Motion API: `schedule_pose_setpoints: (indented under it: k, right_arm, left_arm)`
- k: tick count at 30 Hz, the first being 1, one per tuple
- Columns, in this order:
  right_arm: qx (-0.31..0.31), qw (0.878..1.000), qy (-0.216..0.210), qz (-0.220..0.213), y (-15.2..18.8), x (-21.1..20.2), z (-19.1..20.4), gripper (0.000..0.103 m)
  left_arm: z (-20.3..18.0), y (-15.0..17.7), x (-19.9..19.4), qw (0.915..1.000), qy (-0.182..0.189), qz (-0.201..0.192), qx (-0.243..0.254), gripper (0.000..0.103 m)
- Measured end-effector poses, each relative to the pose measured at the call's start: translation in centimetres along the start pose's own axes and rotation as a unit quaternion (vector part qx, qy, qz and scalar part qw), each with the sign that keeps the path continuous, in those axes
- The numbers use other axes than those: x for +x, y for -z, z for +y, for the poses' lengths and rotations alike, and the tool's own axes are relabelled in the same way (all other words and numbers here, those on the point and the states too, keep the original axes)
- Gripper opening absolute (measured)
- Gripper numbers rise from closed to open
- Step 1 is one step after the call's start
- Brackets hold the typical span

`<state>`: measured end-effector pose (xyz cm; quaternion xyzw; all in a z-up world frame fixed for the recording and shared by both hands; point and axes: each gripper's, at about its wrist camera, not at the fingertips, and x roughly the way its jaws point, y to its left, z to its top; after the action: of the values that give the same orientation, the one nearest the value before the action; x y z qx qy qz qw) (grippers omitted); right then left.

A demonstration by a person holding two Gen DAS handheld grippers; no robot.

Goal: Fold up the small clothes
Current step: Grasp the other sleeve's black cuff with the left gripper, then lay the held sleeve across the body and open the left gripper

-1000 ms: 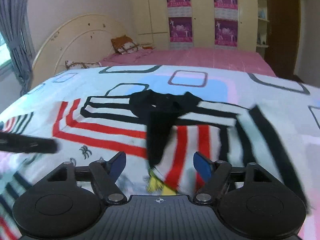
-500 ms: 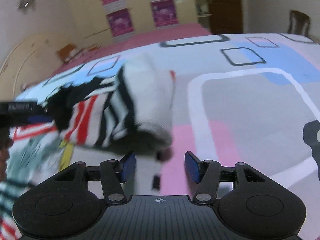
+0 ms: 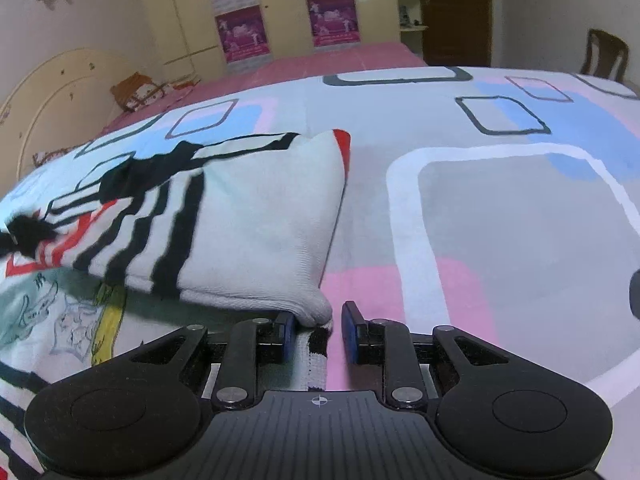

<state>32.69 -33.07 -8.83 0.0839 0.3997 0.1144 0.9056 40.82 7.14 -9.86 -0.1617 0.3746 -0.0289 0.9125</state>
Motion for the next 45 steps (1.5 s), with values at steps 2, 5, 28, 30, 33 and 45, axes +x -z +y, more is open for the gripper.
schedule_pose_setpoints:
  k: [2,5,28,30,33,45]
  right_arm:
    - [-0.014,1.000,0.005,0.001,0.0,0.2,0.5,0.024]
    - [-0.027,1.000,0.006,0.005,0.1,0.1,0.8,0.025]
    - [-0.058,0.998,-0.013,0.029,-1.7,1.1,0.9,0.026]
    - [-0.060,0.998,-0.012,0.029,-1.8,0.9,0.9,0.026]
    - [-0.072,0.997,-0.008,0.033,-1.7,1.2,1.1,0.026]
    - [-0.049,0.996,-0.064,-0.025,-5.5,2.2,4.1,0.026]
  left_arm:
    - [-0.1,0.7,0.5,1.0000,-0.006,0.004,0.005,0.006]
    - [-0.4,0.9,0.7,0.9999,-0.010,0.005,0.005,0.016]
    - [1.1,1.4,-0.5,0.9999,0.008,-0.005,-0.006,0.005]
    - [0.9,1.0,-1.0,0.9998,0.007,-0.019,-0.006,0.005]
    - [0.8,0.8,-0.1,1.0000,-0.007,0.001,0.003,0.005]
    - [-7.6,-0.7,0.1,0.9905,0.015,-0.043,0.130,0.067]
